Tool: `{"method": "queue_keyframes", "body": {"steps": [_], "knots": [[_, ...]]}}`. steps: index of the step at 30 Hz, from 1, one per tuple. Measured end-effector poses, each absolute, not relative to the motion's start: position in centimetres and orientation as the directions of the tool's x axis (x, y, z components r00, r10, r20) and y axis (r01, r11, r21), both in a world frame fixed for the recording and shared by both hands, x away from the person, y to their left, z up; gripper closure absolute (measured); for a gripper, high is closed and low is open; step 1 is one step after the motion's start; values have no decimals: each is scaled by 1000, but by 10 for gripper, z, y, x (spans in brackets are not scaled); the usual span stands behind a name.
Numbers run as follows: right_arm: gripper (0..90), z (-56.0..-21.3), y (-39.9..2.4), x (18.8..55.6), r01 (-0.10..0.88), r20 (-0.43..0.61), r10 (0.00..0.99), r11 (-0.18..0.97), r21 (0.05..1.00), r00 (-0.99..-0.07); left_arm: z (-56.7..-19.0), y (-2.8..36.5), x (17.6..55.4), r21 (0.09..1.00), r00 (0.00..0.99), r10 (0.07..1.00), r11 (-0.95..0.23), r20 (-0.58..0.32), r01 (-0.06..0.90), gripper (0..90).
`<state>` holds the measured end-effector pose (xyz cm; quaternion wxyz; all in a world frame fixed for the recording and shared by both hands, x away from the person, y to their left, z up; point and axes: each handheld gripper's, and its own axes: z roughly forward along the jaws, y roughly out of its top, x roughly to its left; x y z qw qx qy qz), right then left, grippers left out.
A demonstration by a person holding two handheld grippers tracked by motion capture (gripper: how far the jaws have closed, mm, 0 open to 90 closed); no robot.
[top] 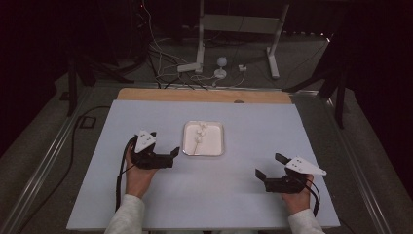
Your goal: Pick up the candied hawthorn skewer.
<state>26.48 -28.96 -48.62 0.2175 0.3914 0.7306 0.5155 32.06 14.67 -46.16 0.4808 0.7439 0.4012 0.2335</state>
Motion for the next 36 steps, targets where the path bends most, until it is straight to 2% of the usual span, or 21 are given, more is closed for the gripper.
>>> {"method": "queue_keyframes", "body": {"steps": [18,25,26,28,30,31,34,36], "knots": [[0,-486,-291,265,356,100,796,151,922,-596,-488,94,354,850,605,795,-282,-53,444,7],[0,-487,-291,266,359,102,795,151,921,-597,-496,82,365,808,602,794,-301,-83,507,65],[0,-487,-291,266,360,103,795,151,921,-597,-498,75,367,787,581,812,-324,-53,524,83],[0,-487,-291,266,361,104,795,151,920,-598,-499,73,367,783,580,813,-330,-48,528,156],[0,-487,-291,266,360,104,794,151,921,-599,-503,66,370,757,570,820,-343,-48,557,174],[0,-487,-291,266,359,104,794,151,921,-600,-505,65,371,748,569,821,-350,-46,564,216],[0,-487,-291,266,360,104,794,151,921,-599,-509,62,372,726,575,816,-365,-52,583,418],[0,-487,-292,266,360,105,794,150,921,-599,-511,62,374,714,574,816,-364,-65,598,503]]}}
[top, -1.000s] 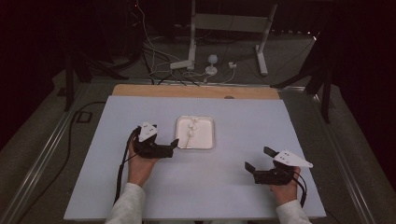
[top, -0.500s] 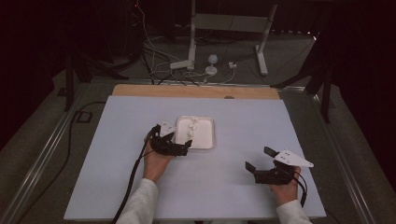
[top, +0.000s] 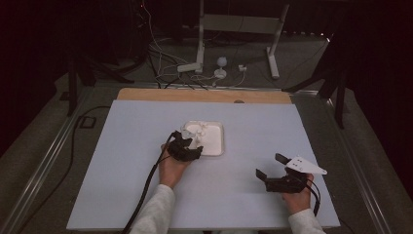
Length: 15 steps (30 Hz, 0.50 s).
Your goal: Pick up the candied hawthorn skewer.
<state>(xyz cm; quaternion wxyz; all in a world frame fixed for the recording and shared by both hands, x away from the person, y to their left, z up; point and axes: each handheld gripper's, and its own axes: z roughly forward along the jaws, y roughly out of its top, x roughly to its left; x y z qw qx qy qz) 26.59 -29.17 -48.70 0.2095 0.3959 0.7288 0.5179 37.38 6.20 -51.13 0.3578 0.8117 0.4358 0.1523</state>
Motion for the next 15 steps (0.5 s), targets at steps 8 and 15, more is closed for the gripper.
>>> {"method": "queue_keyframes", "body": {"steps": [8,15], "knots": [[0,-487,-292,266,363,109,793,149,920,-600,-515,60,378,668,541,839,-368,-62,647,707],[0,-488,-292,266,364,110,792,148,920,-601,-514,60,380,658,505,858,-327,-95,678,877]]}}
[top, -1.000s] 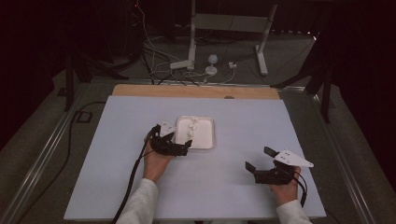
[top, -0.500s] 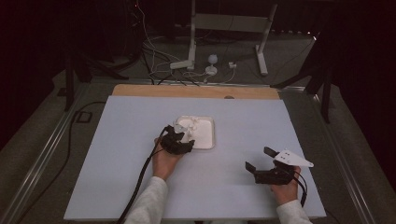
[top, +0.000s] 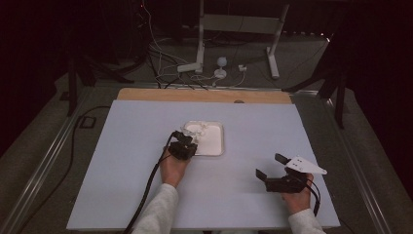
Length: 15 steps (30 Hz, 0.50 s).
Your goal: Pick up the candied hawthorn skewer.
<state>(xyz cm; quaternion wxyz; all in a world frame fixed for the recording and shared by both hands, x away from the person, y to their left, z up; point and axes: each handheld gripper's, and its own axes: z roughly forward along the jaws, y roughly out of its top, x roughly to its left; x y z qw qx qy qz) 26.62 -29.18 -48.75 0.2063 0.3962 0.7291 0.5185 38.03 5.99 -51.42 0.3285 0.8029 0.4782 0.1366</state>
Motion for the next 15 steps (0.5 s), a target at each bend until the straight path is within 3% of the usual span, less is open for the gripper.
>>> {"method": "queue_keyframes", "body": {"steps": [15], "knots": [[0,-488,-292,266,366,115,791,145,919,-601,-498,70,374,711,511,852,-291,-111,640,899]]}}
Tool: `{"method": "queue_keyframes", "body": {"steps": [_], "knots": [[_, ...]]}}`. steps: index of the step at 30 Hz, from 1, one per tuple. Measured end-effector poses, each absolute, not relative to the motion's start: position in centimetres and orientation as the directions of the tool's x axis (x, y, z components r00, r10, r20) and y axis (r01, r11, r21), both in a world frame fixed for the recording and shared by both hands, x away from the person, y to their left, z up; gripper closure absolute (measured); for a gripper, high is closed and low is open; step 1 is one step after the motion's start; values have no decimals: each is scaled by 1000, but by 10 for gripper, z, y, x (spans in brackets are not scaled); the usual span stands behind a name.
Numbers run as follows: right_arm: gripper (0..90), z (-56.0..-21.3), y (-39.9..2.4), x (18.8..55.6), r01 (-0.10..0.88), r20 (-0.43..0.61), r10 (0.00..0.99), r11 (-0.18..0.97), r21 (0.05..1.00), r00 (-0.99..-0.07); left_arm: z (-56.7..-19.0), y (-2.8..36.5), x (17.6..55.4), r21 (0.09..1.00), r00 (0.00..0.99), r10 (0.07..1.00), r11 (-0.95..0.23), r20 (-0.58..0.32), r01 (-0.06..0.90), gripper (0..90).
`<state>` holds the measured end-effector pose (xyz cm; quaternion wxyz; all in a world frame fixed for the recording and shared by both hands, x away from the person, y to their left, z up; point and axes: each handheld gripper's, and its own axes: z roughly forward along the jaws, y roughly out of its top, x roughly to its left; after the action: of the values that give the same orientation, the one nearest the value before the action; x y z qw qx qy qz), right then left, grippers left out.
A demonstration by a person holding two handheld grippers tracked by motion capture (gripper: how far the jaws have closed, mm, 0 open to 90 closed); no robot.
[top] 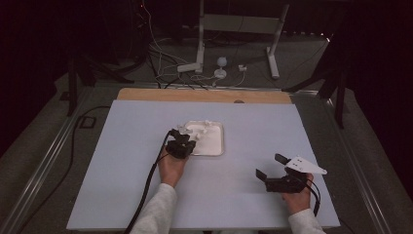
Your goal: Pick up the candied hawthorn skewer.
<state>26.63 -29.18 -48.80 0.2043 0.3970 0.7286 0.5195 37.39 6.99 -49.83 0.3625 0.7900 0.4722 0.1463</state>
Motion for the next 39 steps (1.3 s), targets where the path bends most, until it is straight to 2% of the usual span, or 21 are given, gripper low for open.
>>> {"method": "queue_keyframes", "body": {"steps": [14,29,39], "knots": [[0,-488,-290,266,366,120,785,143,919,-608,-473,103,352,781,560,822,-279,-107,558,898],[0,-486,-285,270,356,136,765,128,926,-629,-467,134,328,819,596,796,-272,-103,505,897],[0,-469,-279,280,352,183,726,86,932,-662,-461,146,311,840,626,776,-284,-81,461,897]]}}
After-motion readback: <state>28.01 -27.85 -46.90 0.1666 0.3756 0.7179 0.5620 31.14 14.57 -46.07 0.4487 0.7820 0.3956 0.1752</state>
